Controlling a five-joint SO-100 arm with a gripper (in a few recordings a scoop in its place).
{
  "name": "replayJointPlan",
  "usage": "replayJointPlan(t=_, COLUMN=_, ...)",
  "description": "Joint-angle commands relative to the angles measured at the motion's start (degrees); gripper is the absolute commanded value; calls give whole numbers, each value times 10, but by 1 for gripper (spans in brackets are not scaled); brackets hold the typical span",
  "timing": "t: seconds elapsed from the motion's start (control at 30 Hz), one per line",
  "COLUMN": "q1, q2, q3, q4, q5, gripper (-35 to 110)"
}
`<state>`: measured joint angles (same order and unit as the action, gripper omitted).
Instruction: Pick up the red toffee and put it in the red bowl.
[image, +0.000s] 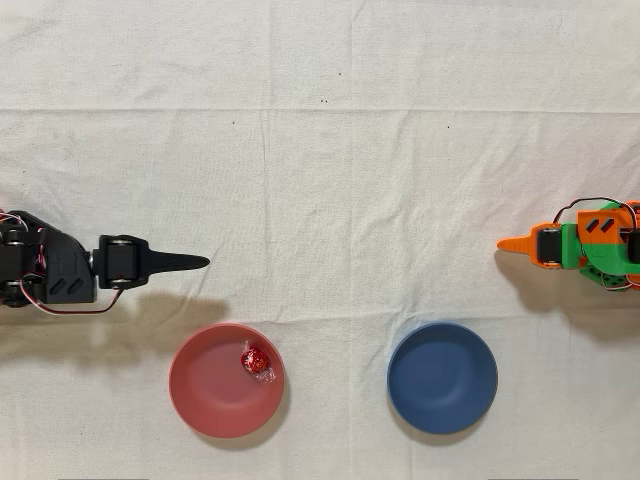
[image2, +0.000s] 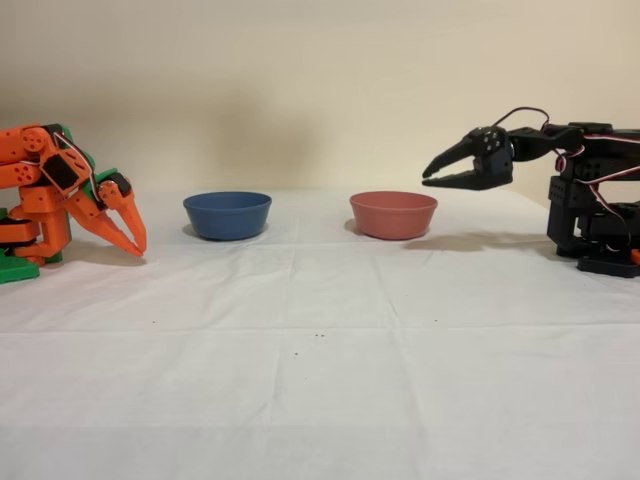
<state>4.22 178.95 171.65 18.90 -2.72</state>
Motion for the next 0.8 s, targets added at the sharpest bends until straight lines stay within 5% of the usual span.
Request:
replayJointPlan(t=0.0, q1=-1, q2=38, q3=20, q4=14, q5=-8, gripper=1)
replayJointPlan(t=0.77, q1=-9, q2=54, q3=40, q4=318, q5=89, gripper=1)
